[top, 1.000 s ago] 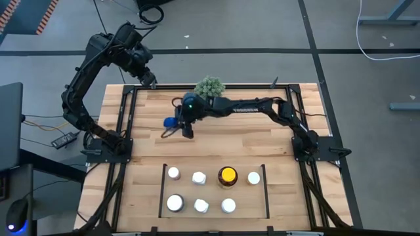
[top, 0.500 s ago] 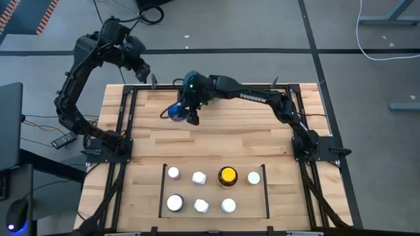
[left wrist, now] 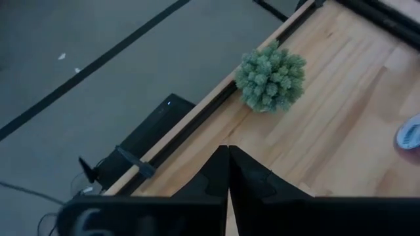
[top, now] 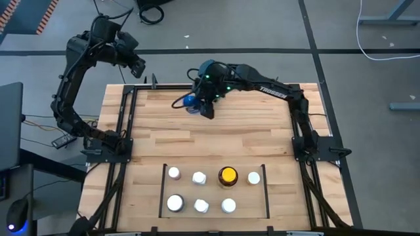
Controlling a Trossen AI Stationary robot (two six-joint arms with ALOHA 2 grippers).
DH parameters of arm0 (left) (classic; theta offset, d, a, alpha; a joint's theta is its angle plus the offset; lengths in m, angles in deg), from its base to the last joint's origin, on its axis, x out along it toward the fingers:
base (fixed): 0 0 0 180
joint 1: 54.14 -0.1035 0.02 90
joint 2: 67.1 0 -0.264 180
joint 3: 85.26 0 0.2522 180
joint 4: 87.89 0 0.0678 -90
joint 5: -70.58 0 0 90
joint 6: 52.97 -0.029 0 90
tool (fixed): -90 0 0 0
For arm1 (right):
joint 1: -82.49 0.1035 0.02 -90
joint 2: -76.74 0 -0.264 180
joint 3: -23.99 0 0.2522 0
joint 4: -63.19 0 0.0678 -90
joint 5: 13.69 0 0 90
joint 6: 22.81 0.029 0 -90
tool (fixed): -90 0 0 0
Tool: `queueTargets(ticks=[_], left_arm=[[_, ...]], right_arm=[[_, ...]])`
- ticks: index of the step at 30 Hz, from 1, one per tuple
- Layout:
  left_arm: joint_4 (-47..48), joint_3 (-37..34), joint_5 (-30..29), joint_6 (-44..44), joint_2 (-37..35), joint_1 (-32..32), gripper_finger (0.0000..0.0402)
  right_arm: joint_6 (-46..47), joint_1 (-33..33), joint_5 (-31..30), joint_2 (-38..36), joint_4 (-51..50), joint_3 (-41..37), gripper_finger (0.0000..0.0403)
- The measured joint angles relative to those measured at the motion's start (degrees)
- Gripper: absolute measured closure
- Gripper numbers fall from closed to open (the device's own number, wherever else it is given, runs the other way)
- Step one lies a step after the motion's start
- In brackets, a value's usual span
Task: Pick and place medicine bottles onto shelf by color
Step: Put the blue pill bottle on the shelf
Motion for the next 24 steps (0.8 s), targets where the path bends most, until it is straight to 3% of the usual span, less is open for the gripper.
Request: queueTargets(ticks=[4,8,14,19,24], left_arm=[[-0.8,0.0,0.5,0.9,0.0,0.0,0.0385],[-0.8,0.0,0.6,2.6,0.0,0.0,0.0380],[-0.1,0.0,0.6,4.3,0.0,0.4,0.0384],[-0.1,0.0,0.6,4.4,0.0,1.0,0.0389],[-0.2,0.0,0.6,5.7,0.0,1.0,0.0384]], right_arm=[[0.2,0.3,-1.1,-1.9,-6.7,-0.6,0.0238],[1.1,0.2,-1.6,-6.1,-6.7,-6.7,0.0238],[7.9,-0.2,-3.1,-22.3,8.5,-30.6,0.0238],[17.2,1.1,-9.7,-38.9,22.6,-52.2,0.0238],[24.4,6.3,-17.6,-51.3,25.6,-64.7,0.0238]])
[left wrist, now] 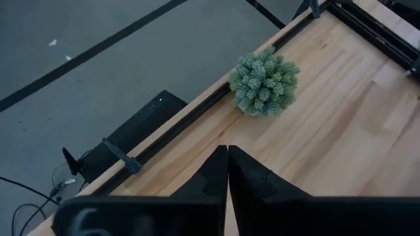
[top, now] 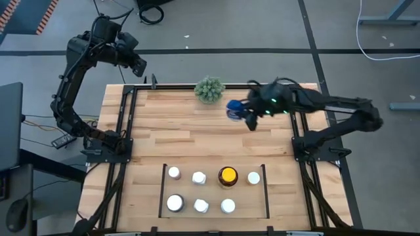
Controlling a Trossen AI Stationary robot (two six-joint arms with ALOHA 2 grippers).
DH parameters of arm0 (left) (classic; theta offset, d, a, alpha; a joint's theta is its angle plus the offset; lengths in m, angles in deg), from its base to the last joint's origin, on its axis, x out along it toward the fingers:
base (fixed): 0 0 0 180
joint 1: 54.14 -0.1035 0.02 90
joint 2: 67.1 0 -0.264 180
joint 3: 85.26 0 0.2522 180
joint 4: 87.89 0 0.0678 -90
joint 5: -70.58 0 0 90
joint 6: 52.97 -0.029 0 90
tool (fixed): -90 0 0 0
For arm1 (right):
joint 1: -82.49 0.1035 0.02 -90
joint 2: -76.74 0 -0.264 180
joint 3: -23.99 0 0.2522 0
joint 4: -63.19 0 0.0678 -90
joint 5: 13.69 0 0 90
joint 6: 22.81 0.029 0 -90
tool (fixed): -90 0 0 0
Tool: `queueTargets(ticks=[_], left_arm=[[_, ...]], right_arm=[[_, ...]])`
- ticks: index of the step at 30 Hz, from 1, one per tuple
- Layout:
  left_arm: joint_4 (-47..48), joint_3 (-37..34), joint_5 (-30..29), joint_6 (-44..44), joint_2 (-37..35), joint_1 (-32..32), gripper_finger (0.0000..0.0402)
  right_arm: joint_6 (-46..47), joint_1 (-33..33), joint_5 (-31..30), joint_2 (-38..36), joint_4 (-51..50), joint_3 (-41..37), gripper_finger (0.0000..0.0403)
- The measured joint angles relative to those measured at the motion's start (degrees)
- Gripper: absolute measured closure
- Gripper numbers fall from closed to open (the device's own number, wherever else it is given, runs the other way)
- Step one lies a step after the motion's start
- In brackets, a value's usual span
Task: Pick and place medicine bottles onto shelf by color
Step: Put the blue pill bottle on the shelf
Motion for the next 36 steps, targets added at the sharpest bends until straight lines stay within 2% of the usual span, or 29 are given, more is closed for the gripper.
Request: queueTargets(ticks=[10,18,25,30,36], left_arm=[[-0.3,0.0,0.0,1.9,0.0,0.0,0.0384],[-0.4,0.0,0.0,4.8,0.0,0.0,0.0372],[-0.4,0.0,-0.1,7.7,0.0,0.0,0.0353],[-0.2,0.0,-0.3,10.2,0.0,0.6,0.0347],[1.0,0.0,-0.3,10.7,0.0,3.4,0.0351]], right_arm=[[6.3,13.9,-13.1,-13.8,-1.1,-10.0,0.0238],[11.2,22.5,-16.1,-22.9,0.6,-16.1,0.0238],[8.4,31.4,-16.3,-23.6,3.9,-15.8,0.0228],[10.5,38.8,-21.5,-22.2,5.0,-15.8,0.0239],[8.6,46.7,-26.3,-20.1,14.4,-15.8,0.0239]])
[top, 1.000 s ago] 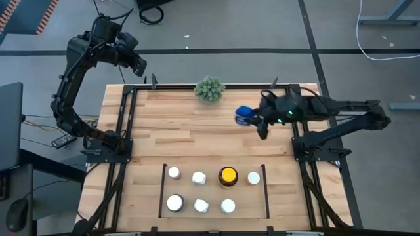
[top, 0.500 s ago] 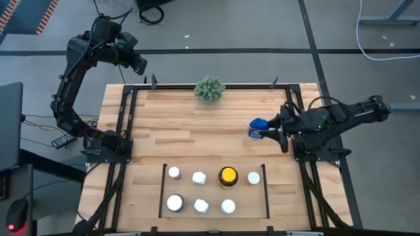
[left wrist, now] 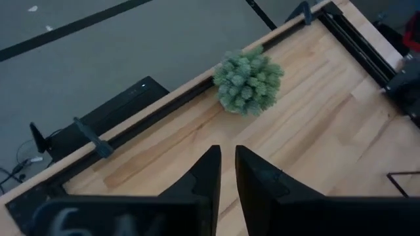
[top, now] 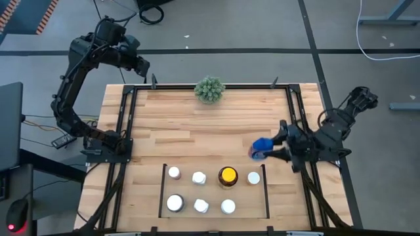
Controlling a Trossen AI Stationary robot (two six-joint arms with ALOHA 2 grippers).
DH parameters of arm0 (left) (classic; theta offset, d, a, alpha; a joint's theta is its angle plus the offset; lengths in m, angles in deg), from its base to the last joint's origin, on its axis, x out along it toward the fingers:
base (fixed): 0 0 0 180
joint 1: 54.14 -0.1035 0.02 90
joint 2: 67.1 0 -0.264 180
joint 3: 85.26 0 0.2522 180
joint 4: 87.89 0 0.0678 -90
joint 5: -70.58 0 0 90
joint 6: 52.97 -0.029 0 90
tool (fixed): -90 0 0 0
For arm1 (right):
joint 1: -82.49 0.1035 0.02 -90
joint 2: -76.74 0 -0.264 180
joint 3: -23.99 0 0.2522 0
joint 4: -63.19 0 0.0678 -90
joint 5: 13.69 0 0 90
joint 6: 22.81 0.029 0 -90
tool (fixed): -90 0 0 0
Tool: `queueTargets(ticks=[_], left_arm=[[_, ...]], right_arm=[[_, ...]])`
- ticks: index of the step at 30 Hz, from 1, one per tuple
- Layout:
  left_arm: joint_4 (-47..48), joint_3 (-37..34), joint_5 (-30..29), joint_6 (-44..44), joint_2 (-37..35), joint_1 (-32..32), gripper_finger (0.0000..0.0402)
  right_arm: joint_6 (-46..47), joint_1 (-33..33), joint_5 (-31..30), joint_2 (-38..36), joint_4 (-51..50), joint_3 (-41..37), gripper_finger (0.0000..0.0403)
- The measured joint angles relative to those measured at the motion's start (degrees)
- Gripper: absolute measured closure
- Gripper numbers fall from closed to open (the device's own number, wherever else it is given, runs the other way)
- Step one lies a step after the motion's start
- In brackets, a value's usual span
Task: Pick and place medicine bottles onto shelf by color
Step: Put the blue pill bottle on the shelf
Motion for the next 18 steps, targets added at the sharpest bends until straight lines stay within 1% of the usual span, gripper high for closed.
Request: queueTargets(ticks=[4,6,8,13,15,18], left_arm=[[-0.1,0.0,-0.5,0.3,0.0,3.0,0.0347],[-0.1,0.0,-1.0,1.9,0.0,4.7,0.0346],[0.0,0.0,-1.1,3.7,0.0,6.5,0.0345],[1.0,0.0,-1.3,6.2,0.0,10.9,0.0347],[1.2,0.0,-1.4,6.9,0.0,12.8,0.0349],[1.4,0.0,-1.9,9.3,0.0,15.6,0.0350]], right_arm=[[-5.0,5.8,0.5,3.9,2.2,0.0,0.0239],[-8.5,8.8,1.1,6.4,2.1,0.1,0.0239],[-9.5,11.1,1.1,9.2,1.8,1.2,0.0239],[-9.6,13.5,-2.4,15.8,1.3,7.0,0.0234],[-9.2,13.9,-3.2,18.4,-1.7,10.0,0.0235],[-5.1,14.7,-3.3,22.5,-6.5,13.9,0.0237]])
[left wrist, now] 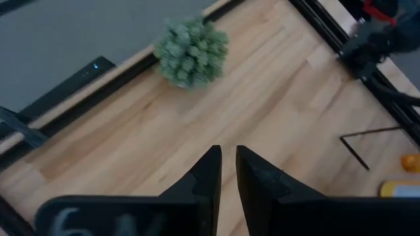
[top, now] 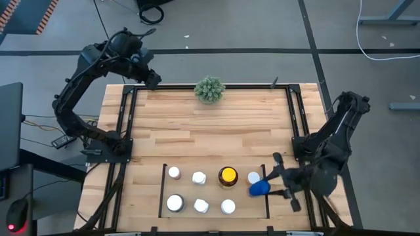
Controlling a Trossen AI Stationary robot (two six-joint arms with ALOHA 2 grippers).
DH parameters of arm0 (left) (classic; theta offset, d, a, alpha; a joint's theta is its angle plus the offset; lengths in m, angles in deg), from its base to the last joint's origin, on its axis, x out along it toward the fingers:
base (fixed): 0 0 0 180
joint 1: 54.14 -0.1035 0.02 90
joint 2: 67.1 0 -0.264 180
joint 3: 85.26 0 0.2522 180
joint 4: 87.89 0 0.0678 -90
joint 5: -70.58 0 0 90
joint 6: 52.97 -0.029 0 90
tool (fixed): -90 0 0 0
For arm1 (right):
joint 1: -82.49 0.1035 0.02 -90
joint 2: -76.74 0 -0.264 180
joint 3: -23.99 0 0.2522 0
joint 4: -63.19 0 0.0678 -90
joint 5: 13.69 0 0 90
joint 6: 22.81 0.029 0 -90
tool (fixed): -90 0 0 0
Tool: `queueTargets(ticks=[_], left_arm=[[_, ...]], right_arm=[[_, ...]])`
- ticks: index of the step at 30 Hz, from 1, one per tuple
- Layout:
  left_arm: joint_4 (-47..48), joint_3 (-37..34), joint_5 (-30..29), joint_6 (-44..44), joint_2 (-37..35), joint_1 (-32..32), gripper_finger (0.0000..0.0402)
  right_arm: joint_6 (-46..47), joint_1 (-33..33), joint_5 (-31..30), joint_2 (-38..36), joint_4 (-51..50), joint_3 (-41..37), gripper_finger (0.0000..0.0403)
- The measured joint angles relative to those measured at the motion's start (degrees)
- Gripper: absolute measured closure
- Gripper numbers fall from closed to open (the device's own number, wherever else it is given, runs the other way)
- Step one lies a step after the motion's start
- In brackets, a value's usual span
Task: Pick and place medicine bottles onto shelf by color
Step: Put the blue pill bottle on the shelf
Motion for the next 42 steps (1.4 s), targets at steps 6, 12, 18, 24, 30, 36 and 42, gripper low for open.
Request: queueTargets(ticks=[6,12,18,24,30,36,42], left_arm=[[3.6,0.0,-2.1,2.6,-0.1,5.2,0.0342],[4.8,0.0,-7.2,3.7,-0.1,9.3,0.0340],[1.9,0.0,-7.8,4.5,-0.1,10.6,0.0341],[0.1,0.0,-7.8,5.9,-0.1,10.6,0.0339],[0.2,0.0,-7.8,5.5,-0.1,10.6,0.0339],[0.1,0.0,-7.8,5.1,-0.1,10.5,0.0335],[0.1,0.0,-7.8,4.9,-0.1,10.5,0.0338]], right_arm=[[9.4,5.1,-4.2,7.3,0.5,2.5,0.0237],[18.5,11.3,-18.3,13.1,0.2,2.2,0.0237],[22.6,10.6,-19.6,18.9,0.0,2.2,0.0237],[27.1,9.8,-19.6,21.9,-0.4,2.1,0.0237],[28.1,9.8,-19.8,22.1,-2.5,2.1,0.0236],[30.5,9.8,-19.8,22.1,-4.8,2.1,0.0218],[30.6,9.8,-19.4,22.1,-4.8,2.1,0.0205]])
